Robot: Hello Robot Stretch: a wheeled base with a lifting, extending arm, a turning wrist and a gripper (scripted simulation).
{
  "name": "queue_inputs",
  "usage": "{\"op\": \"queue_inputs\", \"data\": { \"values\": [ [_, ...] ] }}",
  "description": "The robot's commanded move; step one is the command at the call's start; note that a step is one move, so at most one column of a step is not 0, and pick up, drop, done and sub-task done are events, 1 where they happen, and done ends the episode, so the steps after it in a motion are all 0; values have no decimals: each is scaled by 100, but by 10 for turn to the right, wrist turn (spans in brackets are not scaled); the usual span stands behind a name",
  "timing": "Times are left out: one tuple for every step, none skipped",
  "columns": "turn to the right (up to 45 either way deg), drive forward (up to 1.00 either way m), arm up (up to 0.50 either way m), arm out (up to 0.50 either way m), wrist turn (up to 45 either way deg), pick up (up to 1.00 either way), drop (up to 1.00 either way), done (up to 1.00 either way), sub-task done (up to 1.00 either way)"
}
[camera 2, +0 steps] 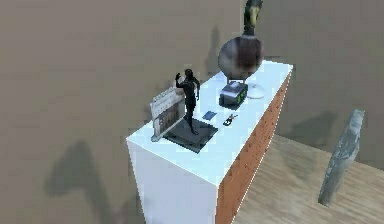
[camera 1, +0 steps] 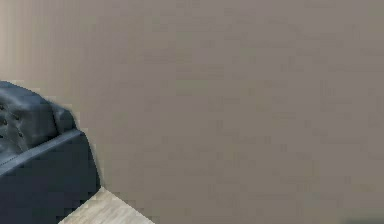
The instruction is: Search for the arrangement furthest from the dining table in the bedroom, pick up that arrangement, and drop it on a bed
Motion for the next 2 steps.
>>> {"op": "queue_inputs", "data": {
  "values": [
    [0,0,38,0,0,0,0,0,0],
    [0,0,0,48,0,0,0,0,0]
  ]
}}
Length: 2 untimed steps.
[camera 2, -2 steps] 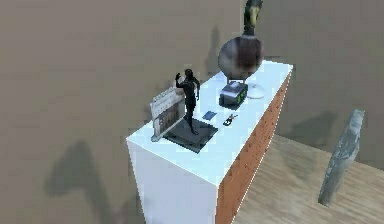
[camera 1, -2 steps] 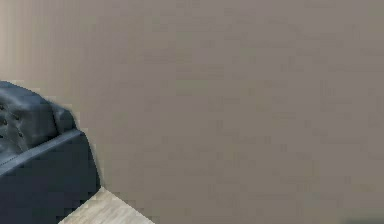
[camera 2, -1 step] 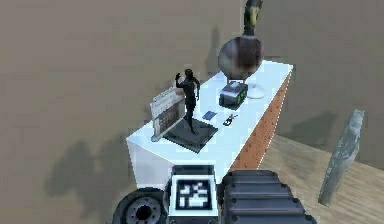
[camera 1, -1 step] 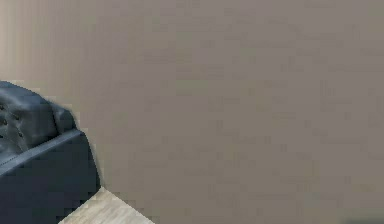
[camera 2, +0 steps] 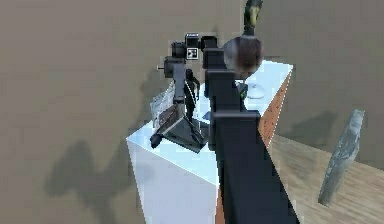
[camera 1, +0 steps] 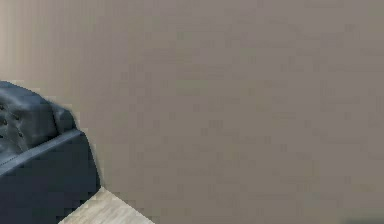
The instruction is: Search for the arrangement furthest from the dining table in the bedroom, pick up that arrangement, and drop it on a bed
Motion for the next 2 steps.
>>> {"op": "queue_inputs", "data": {
  "values": [
    [0,0,0,0,450,0,0,0,0],
    [0,0,0,0,450,0,0,0,0]
  ]
}}
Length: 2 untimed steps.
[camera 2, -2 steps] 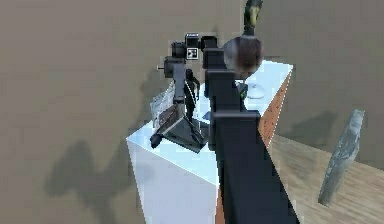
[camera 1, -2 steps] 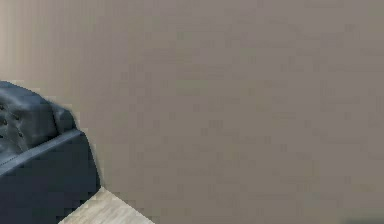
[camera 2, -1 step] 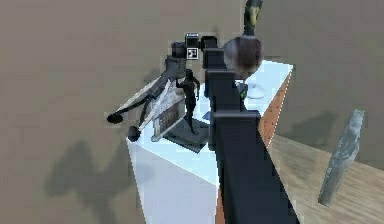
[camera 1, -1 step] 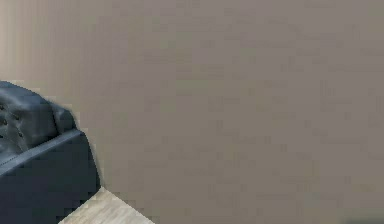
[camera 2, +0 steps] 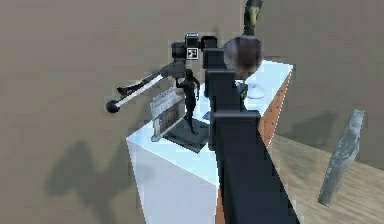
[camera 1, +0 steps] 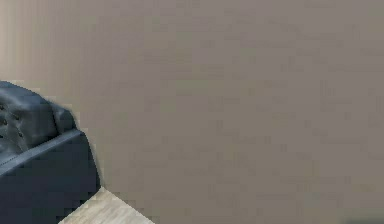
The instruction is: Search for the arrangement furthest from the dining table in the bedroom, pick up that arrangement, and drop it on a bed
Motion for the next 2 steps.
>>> {"op": "queue_inputs", "data": {
  "values": [
    [0,0,0,0,450,0,0,0,0],
    [0,0,-28,0,0,0,0,0,0]
  ]
}}
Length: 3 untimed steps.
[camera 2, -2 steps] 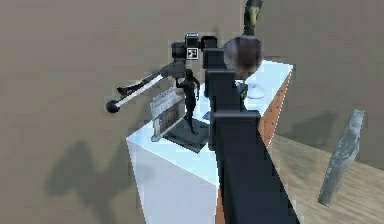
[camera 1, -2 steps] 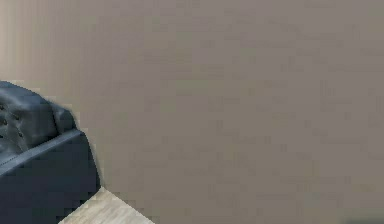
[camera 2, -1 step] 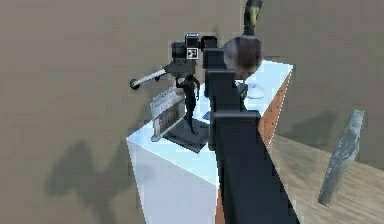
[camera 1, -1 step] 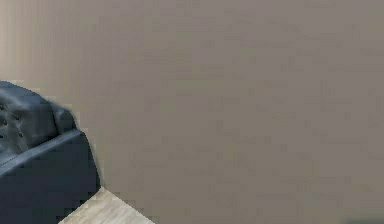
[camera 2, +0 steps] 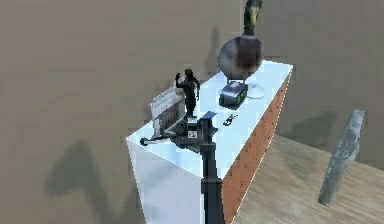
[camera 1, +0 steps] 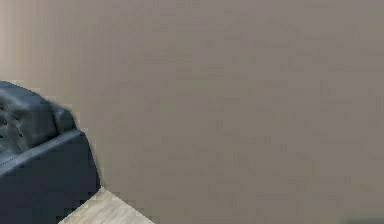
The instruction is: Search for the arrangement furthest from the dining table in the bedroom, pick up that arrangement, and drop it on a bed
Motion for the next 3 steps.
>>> {"op": "queue_inputs", "data": {
  "values": [
    [0,0,0,0,0,100,0,0,0],
    [0,0,10,0,0,0,0,0,0],
    [0,0,18,0,0,0,0,0,0]
  ]
}}
